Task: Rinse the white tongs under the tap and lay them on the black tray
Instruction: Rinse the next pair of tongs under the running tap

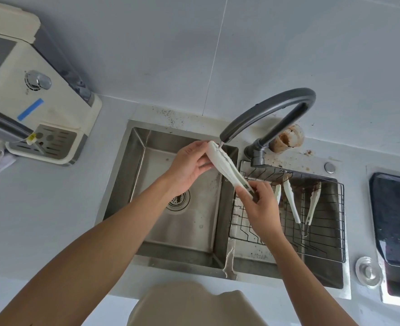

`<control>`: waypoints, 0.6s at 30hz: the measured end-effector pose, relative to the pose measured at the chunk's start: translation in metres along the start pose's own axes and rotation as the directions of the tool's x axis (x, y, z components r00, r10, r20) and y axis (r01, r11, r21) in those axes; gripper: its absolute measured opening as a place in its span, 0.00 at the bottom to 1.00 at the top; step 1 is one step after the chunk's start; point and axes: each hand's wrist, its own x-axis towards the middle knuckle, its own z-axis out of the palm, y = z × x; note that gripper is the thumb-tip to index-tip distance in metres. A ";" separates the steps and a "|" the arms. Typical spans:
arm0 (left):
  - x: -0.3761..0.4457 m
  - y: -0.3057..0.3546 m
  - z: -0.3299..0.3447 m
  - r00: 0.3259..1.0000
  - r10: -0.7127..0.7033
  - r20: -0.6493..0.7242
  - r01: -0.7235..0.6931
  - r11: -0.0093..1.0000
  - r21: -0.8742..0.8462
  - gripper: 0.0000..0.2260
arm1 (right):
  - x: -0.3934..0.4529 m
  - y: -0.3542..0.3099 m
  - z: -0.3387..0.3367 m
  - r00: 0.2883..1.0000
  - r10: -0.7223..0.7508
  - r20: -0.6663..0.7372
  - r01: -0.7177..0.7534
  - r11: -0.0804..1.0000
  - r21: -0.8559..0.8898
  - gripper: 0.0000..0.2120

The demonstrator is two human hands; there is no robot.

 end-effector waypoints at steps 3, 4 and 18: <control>0.000 -0.001 0.002 1.000 -0.008 0.027 0.009 0.999 -0.033 0.08 | -0.002 0.004 0.001 0.996 -0.076 -0.047 0.067 0.982 -0.175 0.14; 0.000 -0.001 0.003 0.999 -0.013 0.030 0.014 0.999 -0.039 0.08 | -0.002 0.006 0.001 0.990 -0.123 -0.064 0.103 0.960 -0.259 0.15; -0.010 0.005 -0.003 0.999 0.029 0.017 -0.028 0.998 -0.062 0.08 | 0.014 0.005 -0.004 0.704 -0.670 -0.236 0.294 0.577 -0.762 0.12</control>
